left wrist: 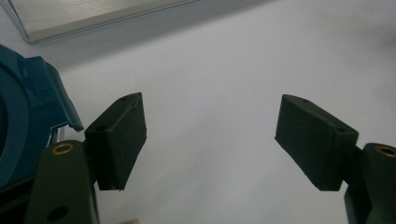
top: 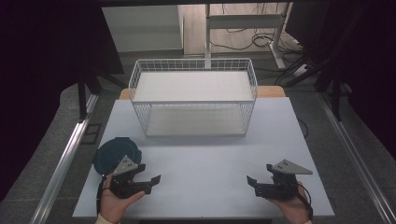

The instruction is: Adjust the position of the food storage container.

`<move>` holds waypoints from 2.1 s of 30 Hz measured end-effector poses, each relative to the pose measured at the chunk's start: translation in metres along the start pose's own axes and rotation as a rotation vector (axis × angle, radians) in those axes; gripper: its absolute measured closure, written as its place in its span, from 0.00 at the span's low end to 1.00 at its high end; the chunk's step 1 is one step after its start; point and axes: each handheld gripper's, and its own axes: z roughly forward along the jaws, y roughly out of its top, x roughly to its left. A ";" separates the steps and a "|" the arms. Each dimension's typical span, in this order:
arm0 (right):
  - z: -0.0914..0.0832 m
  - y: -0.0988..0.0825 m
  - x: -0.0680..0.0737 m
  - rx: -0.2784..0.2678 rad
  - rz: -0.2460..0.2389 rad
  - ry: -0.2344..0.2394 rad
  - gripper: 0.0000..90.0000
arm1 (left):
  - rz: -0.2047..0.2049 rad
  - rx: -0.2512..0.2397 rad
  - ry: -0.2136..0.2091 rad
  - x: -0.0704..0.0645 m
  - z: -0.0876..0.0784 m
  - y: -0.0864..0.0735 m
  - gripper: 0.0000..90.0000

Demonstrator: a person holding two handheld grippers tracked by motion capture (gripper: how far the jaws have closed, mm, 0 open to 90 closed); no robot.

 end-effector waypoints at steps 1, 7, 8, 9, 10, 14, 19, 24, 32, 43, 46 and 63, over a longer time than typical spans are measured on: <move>0.000 0.000 0.000 0.000 0.000 0.000 0.13 | 0.000 0.000 0.000 0.000 0.000 0.000 0.27; -0.006 0.000 -0.002 -0.014 0.018 0.000 0.16 | -0.005 -0.016 0.005 -0.002 -0.006 0.006 0.27; -0.006 0.000 -0.002 -0.013 0.021 0.001 0.16 | -0.010 -0.020 0.007 -0.002 -0.008 0.008 0.27; -0.007 0.001 -0.001 -0.013 0.021 0.003 0.16 | -0.011 -0.025 0.011 -0.003 -0.010 0.009 0.27; -0.009 0.001 0.000 -0.014 0.022 0.001 0.16 | -0.008 -0.027 0.014 -0.004 -0.012 0.010 0.27; -0.012 0.001 0.000 -0.035 0.031 -0.012 0.19 | 0.004 -0.031 0.022 -0.003 -0.024 0.015 0.27; -0.014 0.002 0.000 -0.072 0.013 -0.022 0.20 | 0.017 -0.059 0.062 0.006 -0.049 0.026 0.27; -0.011 0.000 -0.001 -0.051 0.008 -0.028 0.20 | -0.032 -0.088 0.119 0.027 -0.072 0.037 0.27; -0.010 0.000 0.000 -0.037 -0.008 -0.013 0.20 | -0.050 -0.069 0.153 0.049 -0.088 0.045 0.27; -0.009 0.000 -0.001 -0.032 -0.006 -0.020 0.20 | -0.066 -0.040 0.172 0.077 -0.092 0.040 0.39; -0.009 0.000 -0.001 -0.028 -0.007 -0.023 0.20 | -0.094 -0.025 0.195 0.089 -0.092 0.036 0.41; -0.003 -0.002 -0.001 0.000 -0.005 -0.042 0.20 | -0.228 0.092 0.289 0.162 -0.090 0.008 0.96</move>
